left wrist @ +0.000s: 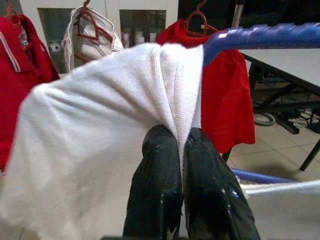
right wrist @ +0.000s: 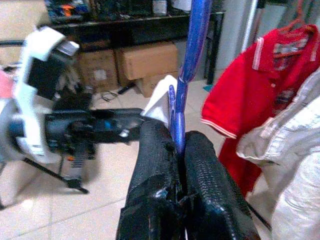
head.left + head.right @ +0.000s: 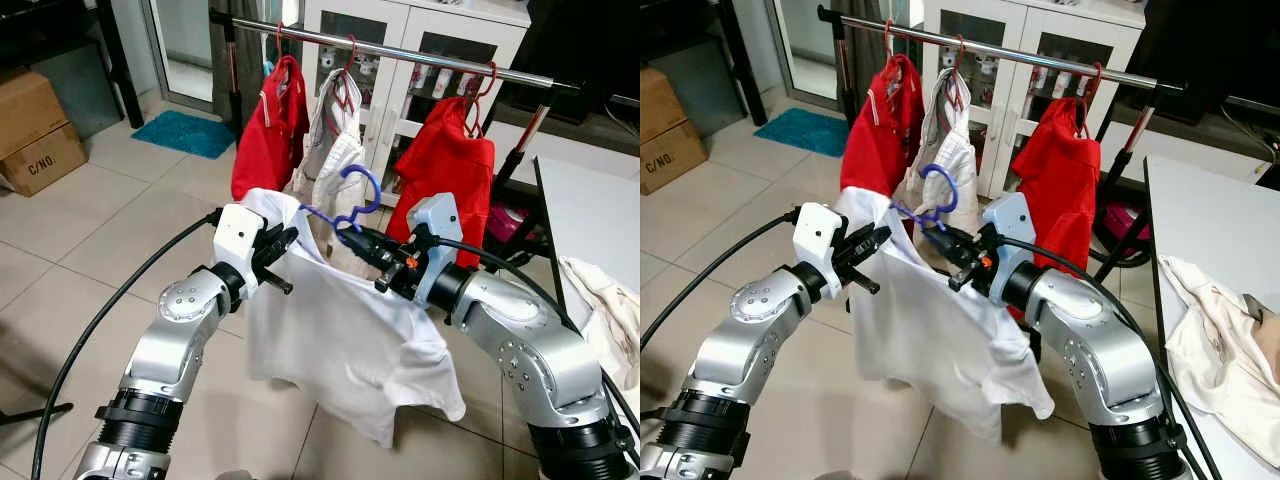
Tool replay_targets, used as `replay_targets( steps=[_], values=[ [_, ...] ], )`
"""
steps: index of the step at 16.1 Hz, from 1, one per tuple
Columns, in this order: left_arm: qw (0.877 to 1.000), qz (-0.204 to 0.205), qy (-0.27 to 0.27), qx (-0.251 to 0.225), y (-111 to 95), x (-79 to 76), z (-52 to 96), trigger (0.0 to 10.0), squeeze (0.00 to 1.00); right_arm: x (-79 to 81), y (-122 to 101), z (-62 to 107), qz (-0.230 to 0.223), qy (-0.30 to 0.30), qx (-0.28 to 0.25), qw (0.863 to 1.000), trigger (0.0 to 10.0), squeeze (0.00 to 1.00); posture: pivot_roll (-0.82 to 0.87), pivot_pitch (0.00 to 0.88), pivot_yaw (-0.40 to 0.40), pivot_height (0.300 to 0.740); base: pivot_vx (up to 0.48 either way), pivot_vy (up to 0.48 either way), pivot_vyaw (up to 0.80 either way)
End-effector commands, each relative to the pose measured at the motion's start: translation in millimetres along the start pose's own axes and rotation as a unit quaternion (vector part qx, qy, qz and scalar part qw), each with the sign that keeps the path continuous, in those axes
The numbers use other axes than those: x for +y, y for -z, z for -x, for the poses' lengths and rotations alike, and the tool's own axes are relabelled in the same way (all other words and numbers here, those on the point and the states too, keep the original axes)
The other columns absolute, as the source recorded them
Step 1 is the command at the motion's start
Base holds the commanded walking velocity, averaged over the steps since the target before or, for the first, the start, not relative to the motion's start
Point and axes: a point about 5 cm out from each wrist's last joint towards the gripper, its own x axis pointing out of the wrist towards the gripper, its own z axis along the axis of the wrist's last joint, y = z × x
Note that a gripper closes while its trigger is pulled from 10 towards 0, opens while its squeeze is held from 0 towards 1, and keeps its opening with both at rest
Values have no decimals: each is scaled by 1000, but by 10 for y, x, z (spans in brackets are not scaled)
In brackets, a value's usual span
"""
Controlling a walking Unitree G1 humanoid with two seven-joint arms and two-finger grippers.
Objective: Hang hanger
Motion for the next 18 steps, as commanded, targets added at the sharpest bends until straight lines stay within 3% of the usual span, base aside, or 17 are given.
replay_targets(
  steps=[1,4,7,11,15,16,18],
  values=[
    [1000,-7,7,-18,-118,0,-6,0,0,-103,-57,27,22,28,-1,999,0,0,48,0,-80,740,0,0,0],
    [999,-22,5,-29,-225,44,43,0,0,-236,89,72,88,54,77,992,0,0,52,0,-79,740,0,0,0],
    [997,-39,-53,-34,-308,263,119,0,0,-246,178,170,119,14,104,987,0,0,54,0,-79,740,0,0,0],
    [977,-94,-190,-28,-496,828,279,0,0,-161,276,342,117,-80,128,982,0,0,53,0,-76,740,0,0,0],
    [964,-97,-244,-35,-583,1061,343,0,0,-178,304,380,93,-84,117,985,0,0,46,0,-68,740,0,0,0],
    [959,-76,-272,-38,-555,1118,354,0,0,-184,281,383,67,-79,92,990,0,0,46,0,-68,740,0,0,0],
    [961,-61,-270,-27,-471,1113,332,0,0,-196,204,367,25,-65,43,997,0,0,46,0,-68,740,0,0,0]
  ],
)
